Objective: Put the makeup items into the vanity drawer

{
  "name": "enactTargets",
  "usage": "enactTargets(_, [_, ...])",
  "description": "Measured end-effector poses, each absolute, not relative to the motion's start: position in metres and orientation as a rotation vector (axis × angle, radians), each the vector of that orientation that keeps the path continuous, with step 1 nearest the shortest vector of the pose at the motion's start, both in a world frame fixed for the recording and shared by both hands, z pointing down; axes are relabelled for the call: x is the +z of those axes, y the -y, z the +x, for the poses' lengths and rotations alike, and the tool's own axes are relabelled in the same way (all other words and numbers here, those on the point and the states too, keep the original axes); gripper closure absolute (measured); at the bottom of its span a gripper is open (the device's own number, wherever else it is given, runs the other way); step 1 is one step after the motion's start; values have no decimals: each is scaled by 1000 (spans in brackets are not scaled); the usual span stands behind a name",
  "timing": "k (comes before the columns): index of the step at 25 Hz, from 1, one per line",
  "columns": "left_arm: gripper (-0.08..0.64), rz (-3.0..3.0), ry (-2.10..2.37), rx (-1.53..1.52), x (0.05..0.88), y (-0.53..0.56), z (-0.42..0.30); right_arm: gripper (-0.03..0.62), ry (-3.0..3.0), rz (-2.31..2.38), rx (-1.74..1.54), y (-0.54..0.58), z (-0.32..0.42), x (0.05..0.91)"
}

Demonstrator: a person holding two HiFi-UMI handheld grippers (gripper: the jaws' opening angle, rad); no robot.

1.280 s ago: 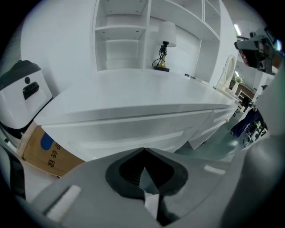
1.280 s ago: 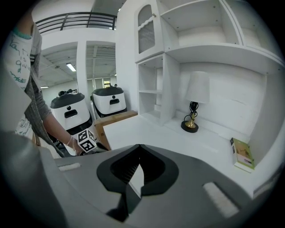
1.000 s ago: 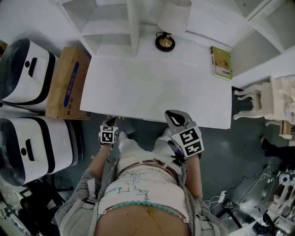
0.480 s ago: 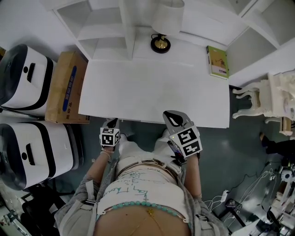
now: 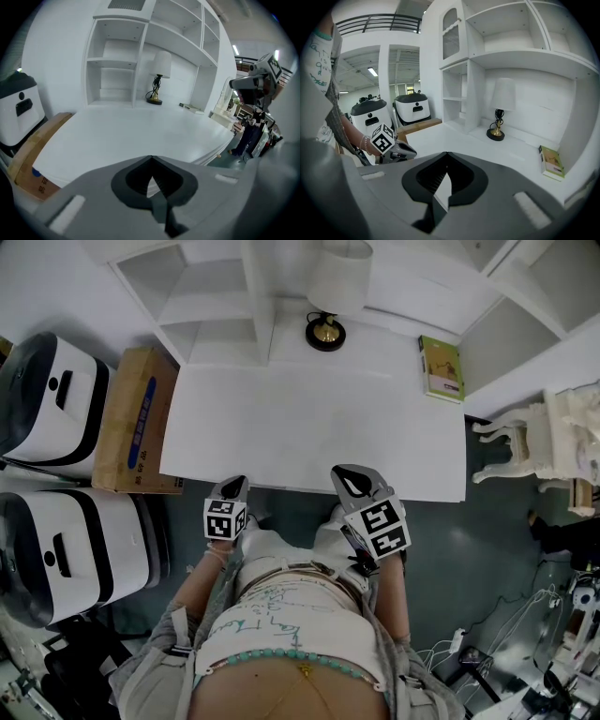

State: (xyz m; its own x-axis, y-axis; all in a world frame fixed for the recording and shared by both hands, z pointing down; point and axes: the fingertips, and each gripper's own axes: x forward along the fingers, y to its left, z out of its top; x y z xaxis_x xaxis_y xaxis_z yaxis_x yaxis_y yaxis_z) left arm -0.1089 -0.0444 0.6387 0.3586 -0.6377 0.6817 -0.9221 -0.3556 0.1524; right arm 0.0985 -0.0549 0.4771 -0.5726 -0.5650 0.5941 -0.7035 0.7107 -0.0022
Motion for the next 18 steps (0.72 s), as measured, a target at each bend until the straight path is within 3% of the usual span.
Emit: enactTargets(18, [559, 2362, 1217, 569, 560, 83, -40, 563, 2352, 999, 297, 60, 101, 469])
